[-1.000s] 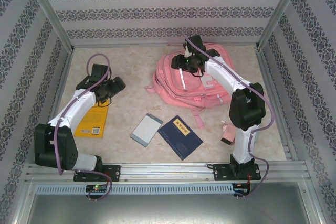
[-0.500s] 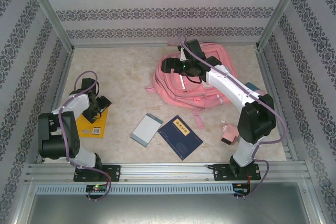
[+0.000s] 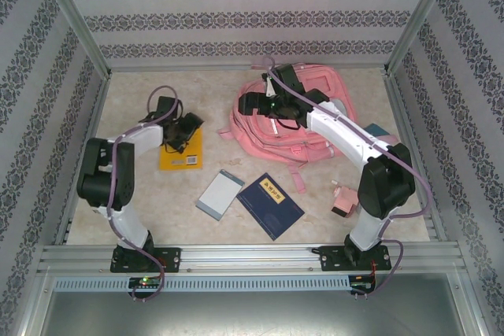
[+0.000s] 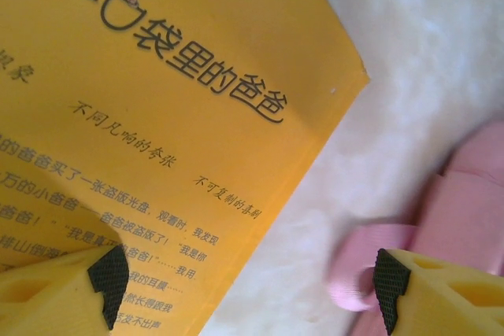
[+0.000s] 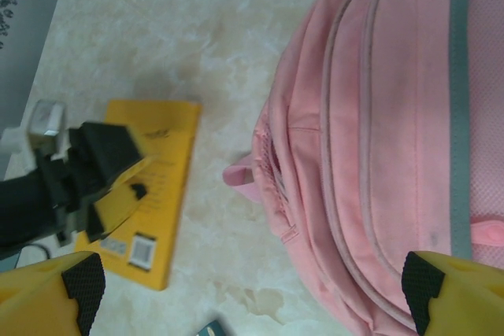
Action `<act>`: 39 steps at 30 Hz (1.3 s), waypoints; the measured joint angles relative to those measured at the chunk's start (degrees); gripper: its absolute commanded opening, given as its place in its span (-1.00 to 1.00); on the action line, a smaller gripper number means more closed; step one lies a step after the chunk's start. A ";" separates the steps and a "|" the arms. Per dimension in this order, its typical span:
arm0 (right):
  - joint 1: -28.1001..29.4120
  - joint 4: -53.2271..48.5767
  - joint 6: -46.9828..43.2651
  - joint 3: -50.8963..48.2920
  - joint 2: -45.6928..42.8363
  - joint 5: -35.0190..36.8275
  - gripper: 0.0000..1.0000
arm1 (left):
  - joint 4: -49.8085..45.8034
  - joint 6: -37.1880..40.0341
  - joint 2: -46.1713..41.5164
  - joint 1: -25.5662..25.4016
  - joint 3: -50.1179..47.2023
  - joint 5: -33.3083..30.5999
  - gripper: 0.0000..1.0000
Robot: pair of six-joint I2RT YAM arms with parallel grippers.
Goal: Pack the student bag
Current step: Move the book to the middle-left of the table, then pick up the book from the middle-left of the table.
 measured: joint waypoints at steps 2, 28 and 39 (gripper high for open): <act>0.76 -0.02 0.00 0.15 0.09 -0.02 0.94 | -0.11 -0.46 1.62 -1.40 2.40 1.05 0.70; 11.58 3.28 4.98 12.72 24.30 -4.92 0.17 | -12.68 23.87 -3.63 8.41 -3.13 -2.23 -0.20; 11.67 3.58 5.88 13.18 28.30 -5.51 0.09 | -10.97 21.49 -9.29 7.21 -9.03 1.46 -0.15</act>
